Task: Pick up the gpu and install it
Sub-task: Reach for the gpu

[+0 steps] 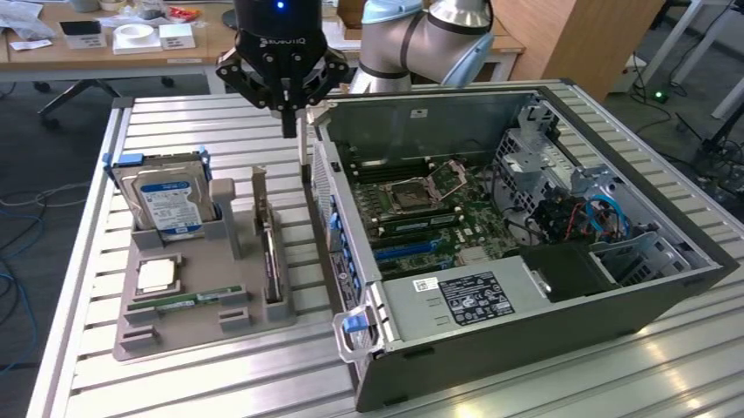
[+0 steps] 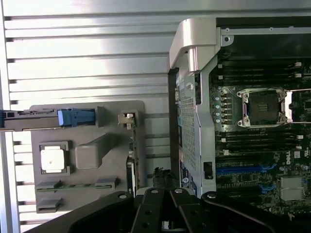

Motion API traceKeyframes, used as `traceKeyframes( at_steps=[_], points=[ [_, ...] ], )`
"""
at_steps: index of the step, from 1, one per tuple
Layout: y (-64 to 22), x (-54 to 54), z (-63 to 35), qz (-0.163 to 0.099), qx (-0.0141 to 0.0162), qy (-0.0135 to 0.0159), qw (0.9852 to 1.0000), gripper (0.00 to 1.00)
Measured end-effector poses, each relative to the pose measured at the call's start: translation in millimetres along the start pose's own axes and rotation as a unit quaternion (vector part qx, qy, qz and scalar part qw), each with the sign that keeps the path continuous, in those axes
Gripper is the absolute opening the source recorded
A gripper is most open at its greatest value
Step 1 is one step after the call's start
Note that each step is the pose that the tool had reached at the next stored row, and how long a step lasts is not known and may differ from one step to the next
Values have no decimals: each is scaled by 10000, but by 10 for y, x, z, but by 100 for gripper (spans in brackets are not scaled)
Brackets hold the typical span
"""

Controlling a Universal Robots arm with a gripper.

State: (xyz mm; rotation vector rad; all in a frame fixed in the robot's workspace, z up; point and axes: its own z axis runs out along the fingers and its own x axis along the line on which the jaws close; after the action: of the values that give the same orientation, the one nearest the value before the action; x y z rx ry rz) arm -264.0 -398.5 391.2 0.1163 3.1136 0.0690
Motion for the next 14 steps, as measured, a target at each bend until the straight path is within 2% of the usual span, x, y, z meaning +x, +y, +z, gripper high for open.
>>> traceKeyframes(
  at_steps=[7, 14],
  points=[
    [-1, 13, 0, 2, 1, 0, 10000, 11],
    [-10, 133, 4, 1, 0, 0, 10000, 11]
  ],
)
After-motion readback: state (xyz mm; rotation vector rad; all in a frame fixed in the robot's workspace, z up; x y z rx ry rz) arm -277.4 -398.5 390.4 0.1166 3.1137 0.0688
